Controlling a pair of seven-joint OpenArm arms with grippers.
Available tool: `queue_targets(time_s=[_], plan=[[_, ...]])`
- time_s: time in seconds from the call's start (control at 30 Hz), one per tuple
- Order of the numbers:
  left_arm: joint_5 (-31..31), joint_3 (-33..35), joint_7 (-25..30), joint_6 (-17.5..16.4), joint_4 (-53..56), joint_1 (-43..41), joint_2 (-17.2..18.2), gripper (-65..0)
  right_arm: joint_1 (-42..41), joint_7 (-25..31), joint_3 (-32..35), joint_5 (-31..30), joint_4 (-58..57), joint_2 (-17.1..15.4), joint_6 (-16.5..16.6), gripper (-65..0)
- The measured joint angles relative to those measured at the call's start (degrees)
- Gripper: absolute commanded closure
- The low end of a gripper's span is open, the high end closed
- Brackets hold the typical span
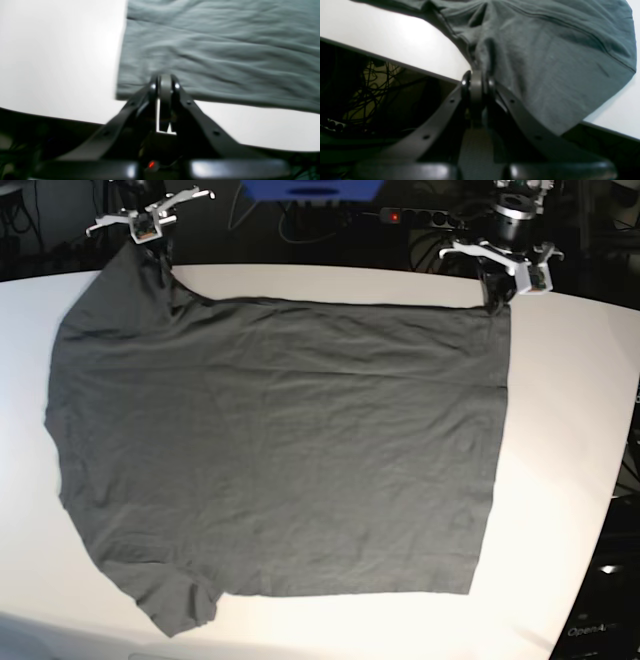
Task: Fold the T-shirt properly
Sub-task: 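Grasp the shoulder corners of the grey shirt with both grippers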
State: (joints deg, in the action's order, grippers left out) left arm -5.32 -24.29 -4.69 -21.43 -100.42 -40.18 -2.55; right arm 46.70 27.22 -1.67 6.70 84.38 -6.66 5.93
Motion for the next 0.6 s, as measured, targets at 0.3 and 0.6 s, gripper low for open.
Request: queue_targets(time_s=[0.3,0.6], plan=[[0.1,-8.7,-11.4,-11.0,-1.6,5.2,-1.8,-40.7,0.0,0.0,0.0,0.0,0.0,0.0,0.0,-0.3],[1.0,-16.3,-14.2,-15.5,-1.2,9.6,-5.1,-41.6,0.0,0.2,0.0,0.0,0.0,0.0,0.0,-0.3]])
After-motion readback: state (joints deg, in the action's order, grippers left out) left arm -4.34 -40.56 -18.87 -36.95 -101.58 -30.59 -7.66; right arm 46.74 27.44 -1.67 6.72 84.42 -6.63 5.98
